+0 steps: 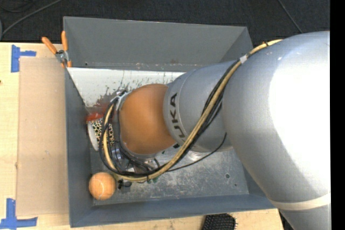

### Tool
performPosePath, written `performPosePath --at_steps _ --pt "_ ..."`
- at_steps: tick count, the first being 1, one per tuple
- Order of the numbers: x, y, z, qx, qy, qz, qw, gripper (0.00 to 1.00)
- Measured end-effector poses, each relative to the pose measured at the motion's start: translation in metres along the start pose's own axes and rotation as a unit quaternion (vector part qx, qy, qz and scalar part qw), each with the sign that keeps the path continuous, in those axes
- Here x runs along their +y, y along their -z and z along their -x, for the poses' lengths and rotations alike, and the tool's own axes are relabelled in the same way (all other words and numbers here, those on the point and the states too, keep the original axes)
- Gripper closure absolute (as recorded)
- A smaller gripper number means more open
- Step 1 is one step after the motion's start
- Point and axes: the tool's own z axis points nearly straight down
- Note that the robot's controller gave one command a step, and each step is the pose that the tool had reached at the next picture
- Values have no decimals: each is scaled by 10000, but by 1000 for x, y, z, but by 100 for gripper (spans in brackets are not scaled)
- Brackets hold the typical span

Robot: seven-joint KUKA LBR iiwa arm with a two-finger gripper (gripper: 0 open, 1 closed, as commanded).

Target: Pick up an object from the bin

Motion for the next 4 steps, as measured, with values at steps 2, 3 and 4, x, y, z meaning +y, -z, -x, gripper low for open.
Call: performPosePath --at_steps 2,3,4 --pt "3 0 0 3 76 2 10000 100" --pt "2 0 10 -4 104 4 9999 100" --pt "2 0 11 -1 164 4 9999 100"
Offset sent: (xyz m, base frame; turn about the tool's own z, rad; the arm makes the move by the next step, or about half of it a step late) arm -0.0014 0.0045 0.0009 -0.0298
